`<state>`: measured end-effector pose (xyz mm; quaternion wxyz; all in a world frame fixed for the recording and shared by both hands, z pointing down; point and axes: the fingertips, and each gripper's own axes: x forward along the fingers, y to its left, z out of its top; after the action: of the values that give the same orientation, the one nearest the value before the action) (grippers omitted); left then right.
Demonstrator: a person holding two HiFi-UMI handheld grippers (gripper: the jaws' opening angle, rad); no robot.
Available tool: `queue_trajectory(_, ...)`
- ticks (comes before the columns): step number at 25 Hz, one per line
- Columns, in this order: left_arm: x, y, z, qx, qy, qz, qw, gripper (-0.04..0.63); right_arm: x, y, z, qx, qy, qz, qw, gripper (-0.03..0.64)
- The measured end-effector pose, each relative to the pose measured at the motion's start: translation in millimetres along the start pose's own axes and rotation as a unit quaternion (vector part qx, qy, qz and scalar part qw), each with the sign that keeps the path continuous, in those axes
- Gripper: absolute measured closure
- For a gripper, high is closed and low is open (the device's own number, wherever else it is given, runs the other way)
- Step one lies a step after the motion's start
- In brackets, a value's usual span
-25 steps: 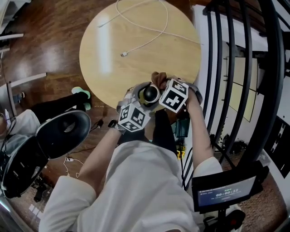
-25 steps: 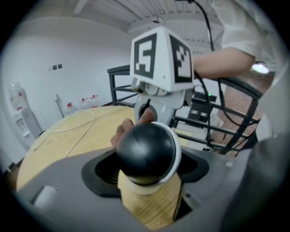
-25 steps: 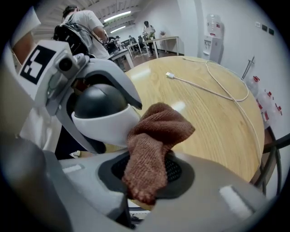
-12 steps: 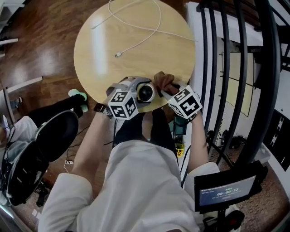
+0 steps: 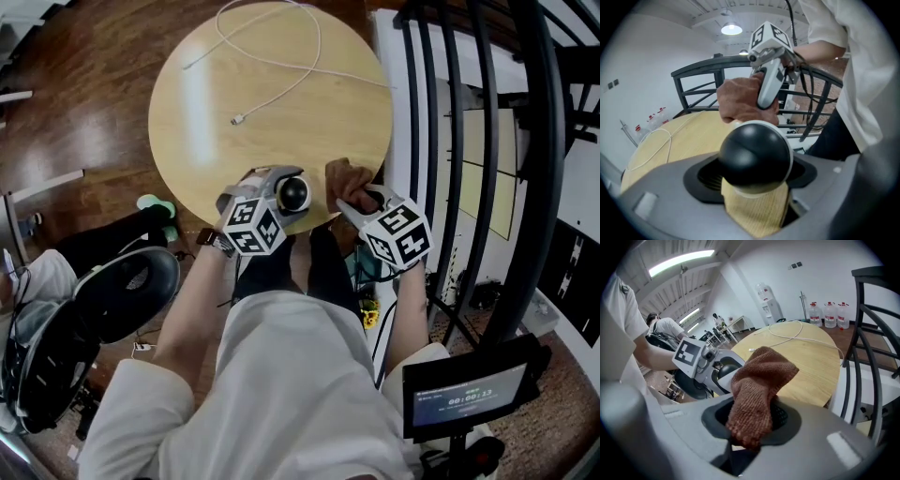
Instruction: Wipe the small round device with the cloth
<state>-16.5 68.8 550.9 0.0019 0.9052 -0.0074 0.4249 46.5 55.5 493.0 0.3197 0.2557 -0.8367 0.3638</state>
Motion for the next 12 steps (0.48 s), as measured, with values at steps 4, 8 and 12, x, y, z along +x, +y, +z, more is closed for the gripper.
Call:
queue_trajectory(4, 3, 8, -3, -0.051, 0.006, 0.035, 0.9981, 0.219, -11, 15, 19, 0.0, -0.017, 0.035, 0.999, 0.514)
queue_trajectory(8, 2, 25, -2, -0.184, 0.009, 0.083, 0.9794, 0.219, -13, 27, 39, -0.041, -0.005, 0.049, 0.998, 0.514)
queue_trajectory(12, 8, 29, 1, -0.195, 0.016, 0.117, 0.9736, 0.219, -1, 36, 55, -0.063, 0.024, 0.066, 0.995, 0.514)
